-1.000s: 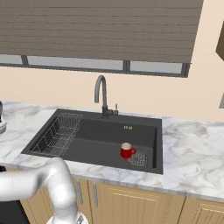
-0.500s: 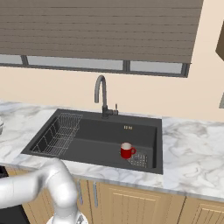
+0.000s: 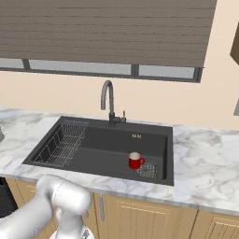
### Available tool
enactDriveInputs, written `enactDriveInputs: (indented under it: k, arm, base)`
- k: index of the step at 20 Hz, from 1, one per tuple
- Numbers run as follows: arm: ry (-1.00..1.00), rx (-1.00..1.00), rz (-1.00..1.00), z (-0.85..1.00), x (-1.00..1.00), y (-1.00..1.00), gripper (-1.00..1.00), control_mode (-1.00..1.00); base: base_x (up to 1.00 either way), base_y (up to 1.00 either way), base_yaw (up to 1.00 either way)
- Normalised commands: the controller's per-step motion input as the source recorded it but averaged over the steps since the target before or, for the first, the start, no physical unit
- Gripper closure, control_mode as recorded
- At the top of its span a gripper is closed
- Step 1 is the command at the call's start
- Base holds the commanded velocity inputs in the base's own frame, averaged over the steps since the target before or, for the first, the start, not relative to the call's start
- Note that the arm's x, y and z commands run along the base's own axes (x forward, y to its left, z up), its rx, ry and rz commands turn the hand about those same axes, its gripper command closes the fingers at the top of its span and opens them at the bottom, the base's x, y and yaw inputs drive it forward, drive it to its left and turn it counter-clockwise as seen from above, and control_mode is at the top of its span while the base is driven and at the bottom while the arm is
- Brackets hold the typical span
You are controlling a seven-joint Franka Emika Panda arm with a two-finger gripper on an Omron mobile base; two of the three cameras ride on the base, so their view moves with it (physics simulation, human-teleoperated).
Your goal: Pick the mug and place it in the sink. Pick the bowl and place it in the open cabinet and then close the cabinet.
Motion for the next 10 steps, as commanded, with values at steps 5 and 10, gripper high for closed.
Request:
enactDriveInputs:
  k: [5, 10]
  arm:
    - [-0.1, 0.06, -0.09, 1.0, -0.36, -0.99, 1.0, -1.0]
    - [0.0, 0.17, -0.13, 1.0, -0.2, -0.99, 1.0, -1.0]
  base:
    - [0.0, 0.0, 0.0]
    - [0.0, 0.0, 0.0]
